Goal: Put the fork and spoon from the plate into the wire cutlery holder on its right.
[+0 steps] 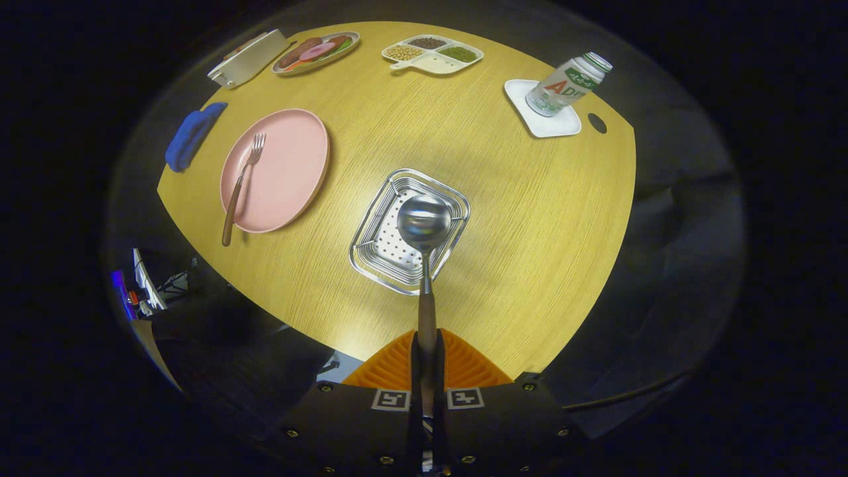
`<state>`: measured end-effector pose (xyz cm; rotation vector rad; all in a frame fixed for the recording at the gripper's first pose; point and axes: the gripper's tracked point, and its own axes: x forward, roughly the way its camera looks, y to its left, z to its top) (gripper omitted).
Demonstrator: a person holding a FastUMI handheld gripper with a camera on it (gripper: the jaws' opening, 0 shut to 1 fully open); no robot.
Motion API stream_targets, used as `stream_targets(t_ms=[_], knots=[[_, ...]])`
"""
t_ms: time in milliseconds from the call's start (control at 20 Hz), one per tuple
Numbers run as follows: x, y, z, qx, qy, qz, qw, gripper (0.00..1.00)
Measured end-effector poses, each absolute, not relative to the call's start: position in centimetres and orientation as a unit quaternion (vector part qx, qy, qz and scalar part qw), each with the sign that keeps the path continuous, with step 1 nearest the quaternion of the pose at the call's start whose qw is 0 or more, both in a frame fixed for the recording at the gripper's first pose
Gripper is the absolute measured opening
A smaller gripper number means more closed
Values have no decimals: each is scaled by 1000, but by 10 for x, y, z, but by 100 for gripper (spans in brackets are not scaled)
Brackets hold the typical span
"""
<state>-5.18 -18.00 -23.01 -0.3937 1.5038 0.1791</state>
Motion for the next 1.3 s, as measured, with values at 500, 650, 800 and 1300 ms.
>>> stream_targets(t_ms=[500,650,800,1300], knots=[[-43,-181,-248,-180,740,91,642,6],[-36,-174,-253,-175,751,96,629,6],[-33,-169,-258,-177,760,97,618,6],[-36,-167,-262,-163,764,89,618,12]])
